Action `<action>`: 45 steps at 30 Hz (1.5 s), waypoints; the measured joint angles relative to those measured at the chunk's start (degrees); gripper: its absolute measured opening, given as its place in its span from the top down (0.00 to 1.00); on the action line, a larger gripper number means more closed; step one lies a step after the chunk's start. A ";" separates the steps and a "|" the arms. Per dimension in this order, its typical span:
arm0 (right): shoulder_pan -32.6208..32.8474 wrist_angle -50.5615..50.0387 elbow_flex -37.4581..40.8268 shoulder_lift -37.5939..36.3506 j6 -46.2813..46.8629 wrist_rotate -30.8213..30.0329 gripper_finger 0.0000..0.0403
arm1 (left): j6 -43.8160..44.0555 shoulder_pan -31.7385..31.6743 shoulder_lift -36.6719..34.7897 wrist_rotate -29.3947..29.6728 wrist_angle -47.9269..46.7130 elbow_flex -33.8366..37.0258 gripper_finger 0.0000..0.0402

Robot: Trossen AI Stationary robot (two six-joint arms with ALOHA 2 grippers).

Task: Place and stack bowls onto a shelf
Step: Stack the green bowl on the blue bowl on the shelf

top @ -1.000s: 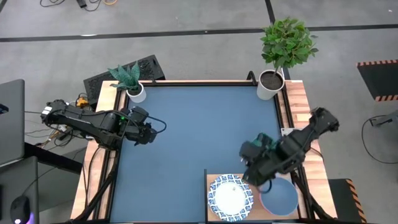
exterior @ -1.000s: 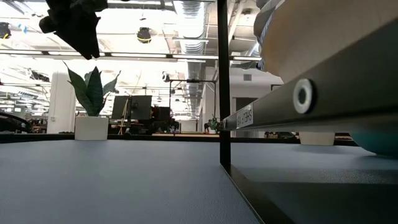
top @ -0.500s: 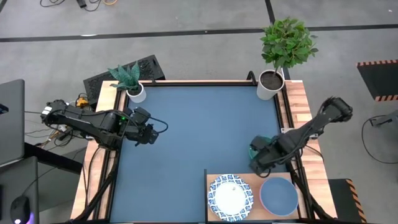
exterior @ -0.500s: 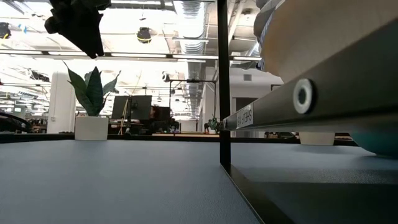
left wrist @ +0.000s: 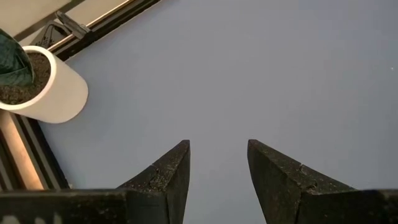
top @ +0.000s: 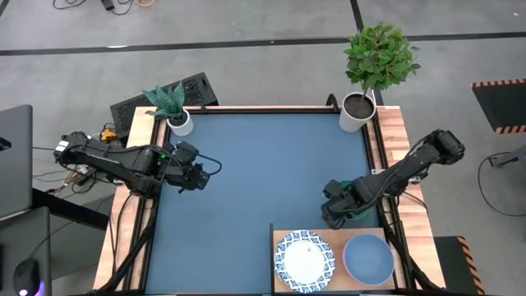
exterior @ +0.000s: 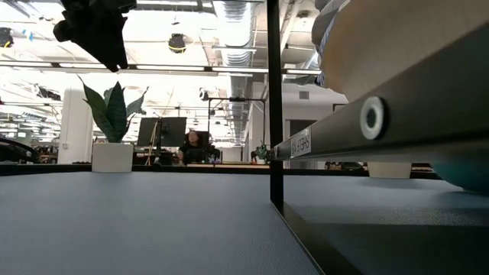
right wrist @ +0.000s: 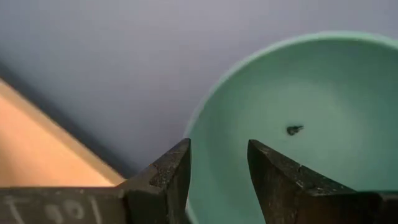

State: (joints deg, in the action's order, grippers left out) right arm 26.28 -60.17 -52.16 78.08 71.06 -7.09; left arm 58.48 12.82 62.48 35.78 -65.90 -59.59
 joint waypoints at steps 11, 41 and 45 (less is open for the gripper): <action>-1.37 4.69 4.02 -0.37 -1.24 2.25 0.65 | 0.83 0.00 0.00 0.38 -0.03 0.00 0.63; -3.00 3.66 -0.20 4.43 -3.73 2.86 0.59 | 0.65 0.00 0.02 0.91 1.11 0.00 0.63; -3.72 3.25 -0.26 3.20 -3.61 2.88 0.84 | 0.63 0.00 0.02 1.46 0.97 0.00 0.63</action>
State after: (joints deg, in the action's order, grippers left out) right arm 22.56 -56.92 -52.42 81.28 67.45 -4.21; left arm 59.11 12.82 62.50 37.24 -64.93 -59.59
